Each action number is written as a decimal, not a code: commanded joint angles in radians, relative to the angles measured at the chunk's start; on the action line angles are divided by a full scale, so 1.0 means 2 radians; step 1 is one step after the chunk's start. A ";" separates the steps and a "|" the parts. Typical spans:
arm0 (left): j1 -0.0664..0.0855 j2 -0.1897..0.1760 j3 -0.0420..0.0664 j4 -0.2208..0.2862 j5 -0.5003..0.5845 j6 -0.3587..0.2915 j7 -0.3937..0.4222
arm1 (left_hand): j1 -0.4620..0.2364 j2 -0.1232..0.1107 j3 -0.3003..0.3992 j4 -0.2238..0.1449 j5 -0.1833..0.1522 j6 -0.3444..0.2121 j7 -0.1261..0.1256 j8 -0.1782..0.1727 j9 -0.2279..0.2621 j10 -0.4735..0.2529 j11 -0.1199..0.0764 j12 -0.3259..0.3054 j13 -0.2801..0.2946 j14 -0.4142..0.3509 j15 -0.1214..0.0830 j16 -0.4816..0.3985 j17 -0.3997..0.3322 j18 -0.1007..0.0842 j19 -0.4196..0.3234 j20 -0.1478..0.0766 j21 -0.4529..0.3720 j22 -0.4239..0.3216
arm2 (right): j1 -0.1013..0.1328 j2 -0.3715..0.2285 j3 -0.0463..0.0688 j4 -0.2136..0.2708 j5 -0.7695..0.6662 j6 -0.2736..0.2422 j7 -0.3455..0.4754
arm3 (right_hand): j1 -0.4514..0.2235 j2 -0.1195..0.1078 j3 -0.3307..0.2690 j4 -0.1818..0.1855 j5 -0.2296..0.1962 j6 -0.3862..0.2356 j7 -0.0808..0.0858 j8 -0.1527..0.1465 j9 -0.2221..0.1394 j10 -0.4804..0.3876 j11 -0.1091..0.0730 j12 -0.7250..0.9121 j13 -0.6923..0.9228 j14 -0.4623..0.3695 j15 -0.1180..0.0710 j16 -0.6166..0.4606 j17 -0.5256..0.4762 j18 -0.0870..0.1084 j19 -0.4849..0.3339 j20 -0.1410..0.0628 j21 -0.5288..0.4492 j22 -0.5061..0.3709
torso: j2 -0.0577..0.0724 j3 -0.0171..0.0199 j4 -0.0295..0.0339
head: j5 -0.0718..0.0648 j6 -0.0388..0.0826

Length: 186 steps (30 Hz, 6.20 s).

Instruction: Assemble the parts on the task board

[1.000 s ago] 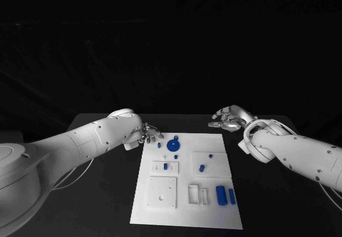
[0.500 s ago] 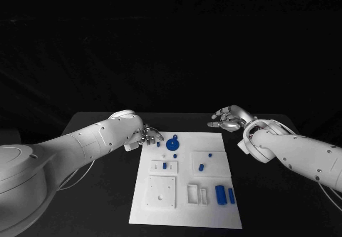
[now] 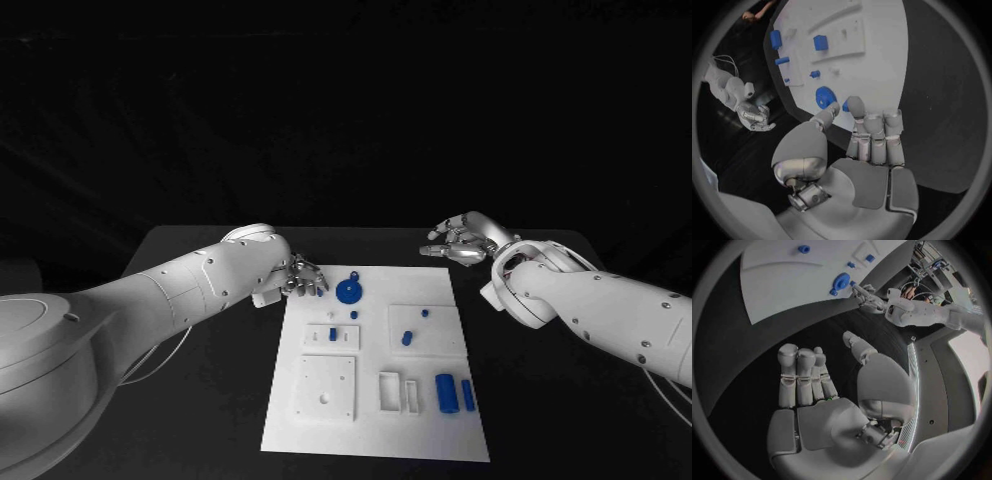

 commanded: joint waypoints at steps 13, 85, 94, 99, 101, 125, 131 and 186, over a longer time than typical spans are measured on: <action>-0.001 -0.002 0.000 -0.004 0.000 0.001 0.018 | 0.003 0.010 -0.002 -0.006 0.001 0.010 -0.001 0.004 -0.003 0.003 -0.005 0.003 -0.002 0.000 -0.006 0.002 -0.001 0.001 0.001 -0.042 -0.001 -0.001 | 0.000 0.001 0.000 0.000 0.000 0.005 0.004 | -0.006 0.000 -0.003 0.000 0.003 0.000 0.003 0.002 -0.001 -0.002 -0.002 0.003 -0.001 0.003 0.001 -0.001 0.000 0.050 0.000 -0.004 -0.003 0.001 | 0.001 -0.0004 -0.0007 | -0.001 -0.002; 0.001 -0.158 -0.001 0.250 0.062 -0.121 0.011 | 0.029 0.069 0.014 -0.066 0.124 0.078 -0.021 0.035 -0.014 0.040 -0.024 0.002 -0.009 0.032 -0.024 0.014 0.003 -0.004 0.028 -0.053 0.006 -0.002 | 0.000 0.002 0.000 -0.016 -0.003 0.011 0.005 | -0.006 0.001 -0.004 0.000 0.007 0.001 0.003 0.002 -0.001 -0.002 -0.002 0.005 -0.002 0.003 0.001 -0.001 0.000 0.050 0.000 -0.004 -0.004 0.002 | -0.006 -0.0012 0.0092 | -0.001 0.004; -0.003 -0.179 -0.020 0.293 0.045 -0.146 0.020 | 0.027 0.064 0.015 -0.065 0.138 0.087 -0.024 0.039 -0.015 0.043 -0.027 0.004 -0.007 0.036 -0.027 0.017 0.005 -0.003 0.031 -0.055 0.007 -0.002 | 0.000 0.002 0.000 -0.015 -0.004 0.011 0.005 | -0.006 0.001 -0.004 0.000 0.009 0.001 0.003 0.002 -0.001 -0.003 -0.002 0.005 -0.003 0.003 0.001 -0.001 0.000 0.050 0.000 -0.004 -0.004 0.002 | -0.006 -0.0014 0.0094 | 0.002 0.005; -0.007 -0.186 -0.023 0.311 0.032 -0.152 0.021 | 0.024 0.060 0.014 -0.063 0.143 0.095 -0.026 0.043 -0.015 0.044 -0.029 0.005 -0.007 0.037 -0.028 0.017 0.006 -0.004 0.032 -0.055 0.008 -0.002 | 0.000 0.002 0.000 -0.015 -0.004 0.011 0.005 | -0.006 0.001 -0.004 0.000 0.011 0.001 0.003 0.002 -0.001 -0.003 -0.002 0.005 -0.003 0.003 0.001 -0.001 0.000 0.050 0.000 -0.004 -0.004 0.002 | -0.005 -0.0014 0.0092 | 0.004 0.004; -0.010 -0.186 -0.024 0.315 0.023 -0.151 0.020 | 0.023 0.059 0.014 -0.062 0.143 0.097 -0.026 0.044 -0.015 0.045 -0.029 0.006 -0.006 0.038 -0.028 0.018 0.007 -0.004 0.033 -0.055 0.008 -0.002 | -0.001 0.002 0.000 -0.015 -0.004 0.011 0.005 | -0.007 0.001 -0.004 0.000 0.011 0.001 0.003 0.002 -0.001 -0.003 -0.002 0.005 -0.003 0.003 0.001 -0.001 0.000 0.050 0.000 -0.004 -0.004 0.002 | -0.005 -0.0014 0.0084 | 0.005 0.004; -0.034 -0.176 -0.030 0.308 -0.019 -0.150 0.012 | 0.020 0.057 0.014 -0.059 0.149 0.111 -0.031 0.052 -0.013 0.047 -0.034 0.013 -0.006 0.041 -0.032 0.026 0.013 -0.003 0.036 -0.058 0.011 -0.001 | -0.001 -0.002 0.000 -0.012 -0.005 0.012 0.005 | -0.009 0.002 -0.005 0.002 0.016 0.001 0.003 0.002 -0.001 -0.003 -0.002 0.006 -0.004 0.003 0.001 -0.001 0.000 0.050 0.001 -0.004 -0.005 0.003 | -0.005 -0.0008 0.0072 | 0.004 -0.002; -0.034 -0.174 -0.030 0.306 -0.027 -0.148 0.009 | 0.019 0.057 0.013 -0.058 0.147 0.112 -0.032 0.052 -0.013 0.048 -0.034 0.014 -0.006 0.041 -0.033 0.027 0.014 -0.003 0.037 -0.058 0.012 -0.001 | -0.001 -0.002 0.000 -0.011 -0.005 0.012 0.005 | -0.010 0.002 -0.005 0.002 0.017 0.001 0.003 0.002 -0.001 -0.003 -0.002 0.006 -0.004 0.003 0.001 -0.001 0.000 0.050 0.001 -0.004 -0.005 0.003 | -0.005 -0.0005 0.0076 | 0.004 -0.003; -0.039 -0.153 -0.039 0.286 -0.058 -0.102 -0.006 | 0.009 0.062 0.011 -0.049 0.122 0.117 -0.034 0.058 -0.013 0.049 -0.037 0.024 -0.010 0.041 -0.035 0.033 0.021 -0.003 0.037 -0.059 0.014 0.001 | -0.001 -0.003 0.000 -0.007 -0.004 0.014 0.005 | -0.011 0.002 -0.006 0.003 0.019 0.000 0.003 0.002 -0.001 -0.003 -0.002 0.007 -0.005 0.003 0.001 -0.001 0.000 0.050 0.001 -0.005 -0.005 0.004 | -0.005 0.0000 0.0071 | 0.003 -0.009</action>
